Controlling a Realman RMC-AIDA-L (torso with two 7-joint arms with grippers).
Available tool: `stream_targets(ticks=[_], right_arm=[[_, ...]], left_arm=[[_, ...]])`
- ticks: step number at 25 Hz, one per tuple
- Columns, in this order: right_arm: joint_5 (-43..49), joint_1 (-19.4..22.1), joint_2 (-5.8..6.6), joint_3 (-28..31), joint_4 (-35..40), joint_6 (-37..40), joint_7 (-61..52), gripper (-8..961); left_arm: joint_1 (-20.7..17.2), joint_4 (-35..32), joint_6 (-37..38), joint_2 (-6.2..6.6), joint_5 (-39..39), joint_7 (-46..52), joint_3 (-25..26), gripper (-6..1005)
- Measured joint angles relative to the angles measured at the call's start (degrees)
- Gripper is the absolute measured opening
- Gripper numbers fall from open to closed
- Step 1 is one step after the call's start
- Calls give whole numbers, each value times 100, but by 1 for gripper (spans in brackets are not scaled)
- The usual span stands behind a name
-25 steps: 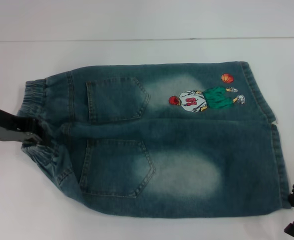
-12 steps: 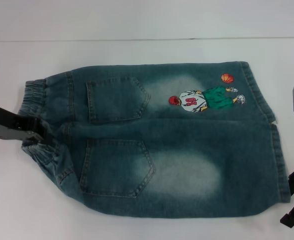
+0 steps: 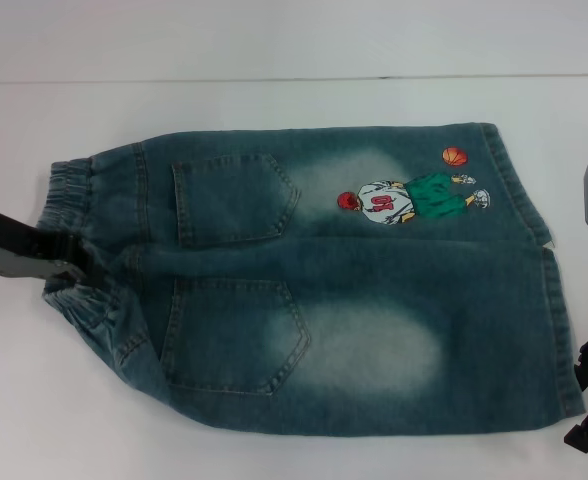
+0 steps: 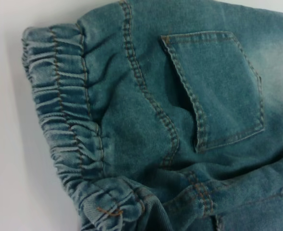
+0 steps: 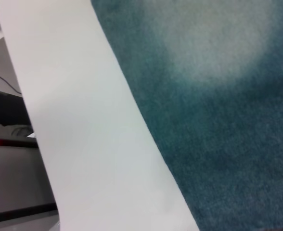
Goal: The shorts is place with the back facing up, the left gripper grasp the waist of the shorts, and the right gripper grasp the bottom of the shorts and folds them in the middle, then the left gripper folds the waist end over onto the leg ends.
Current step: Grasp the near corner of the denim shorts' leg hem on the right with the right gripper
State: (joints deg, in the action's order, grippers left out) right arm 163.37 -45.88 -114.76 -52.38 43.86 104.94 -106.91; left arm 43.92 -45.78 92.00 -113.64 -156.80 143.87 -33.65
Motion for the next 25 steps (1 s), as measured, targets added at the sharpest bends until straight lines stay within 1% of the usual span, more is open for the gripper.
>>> stream_targets(ticks=[7,25], right_arm=[[3,-28,-19,-101,0,89,-13,942],[115,-2,-2,-158,0,235,3,942]], left_arm=[[-7,16,-16,0,0,0,-1,57],[-3,16,-35,4,0,0,-1,60]])
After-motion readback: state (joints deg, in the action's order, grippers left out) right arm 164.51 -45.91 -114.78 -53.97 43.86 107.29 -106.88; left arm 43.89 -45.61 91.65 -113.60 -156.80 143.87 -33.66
